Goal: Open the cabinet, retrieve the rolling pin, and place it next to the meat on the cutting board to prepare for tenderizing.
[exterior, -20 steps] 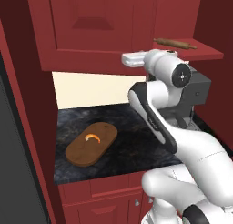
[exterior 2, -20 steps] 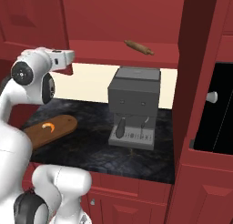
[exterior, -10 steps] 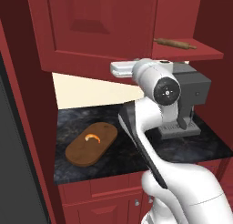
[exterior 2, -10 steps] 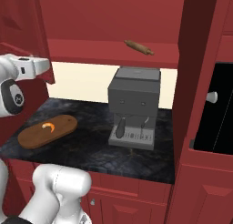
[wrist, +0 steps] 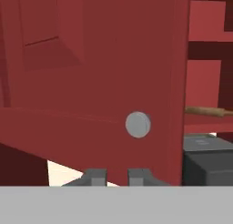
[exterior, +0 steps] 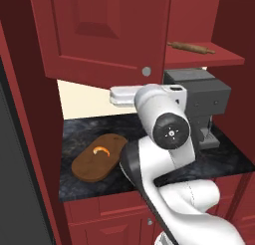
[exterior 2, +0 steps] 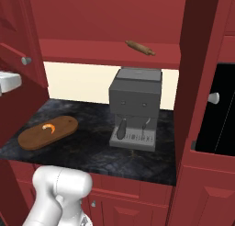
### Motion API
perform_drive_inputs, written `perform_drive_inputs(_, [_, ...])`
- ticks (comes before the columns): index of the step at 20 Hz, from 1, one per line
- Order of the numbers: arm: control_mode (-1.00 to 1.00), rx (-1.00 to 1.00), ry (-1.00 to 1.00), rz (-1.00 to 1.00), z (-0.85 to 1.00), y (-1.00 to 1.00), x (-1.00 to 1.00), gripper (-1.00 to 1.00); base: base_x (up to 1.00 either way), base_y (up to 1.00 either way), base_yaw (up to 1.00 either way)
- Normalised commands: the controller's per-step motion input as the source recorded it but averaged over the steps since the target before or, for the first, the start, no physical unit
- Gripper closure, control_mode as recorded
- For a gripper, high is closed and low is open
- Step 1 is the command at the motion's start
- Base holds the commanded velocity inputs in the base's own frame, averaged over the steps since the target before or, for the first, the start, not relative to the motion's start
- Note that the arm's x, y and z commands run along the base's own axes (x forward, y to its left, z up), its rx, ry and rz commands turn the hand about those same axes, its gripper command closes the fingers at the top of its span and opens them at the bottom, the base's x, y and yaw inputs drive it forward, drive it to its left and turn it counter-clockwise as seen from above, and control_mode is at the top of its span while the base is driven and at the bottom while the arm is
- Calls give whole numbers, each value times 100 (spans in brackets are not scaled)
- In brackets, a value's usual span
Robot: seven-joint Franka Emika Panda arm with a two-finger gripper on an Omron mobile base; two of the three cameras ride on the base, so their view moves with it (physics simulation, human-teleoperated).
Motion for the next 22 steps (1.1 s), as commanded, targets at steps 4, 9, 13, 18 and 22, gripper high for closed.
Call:
perform_drive_inputs(4, [-100, 8, 0, 0, -3, -4, -65, -100, 0, 0, 0])
perform_drive_inputs(9, [-100, 31, 0, 11, 3, -71, -60, -100, 0, 0, 0])
perform_drive_inputs(13, [-100, 37, 0, 15, 0, -89, -42, -100, 0, 0, 0])
perform_drive_inputs(18, [-100, 40, 2, 15, 5, -82, -4, -100, 0, 0, 0])
perform_drive_inputs(22, [-100, 37, 8, 13, 9, -59, 10, -100, 0, 0, 0])
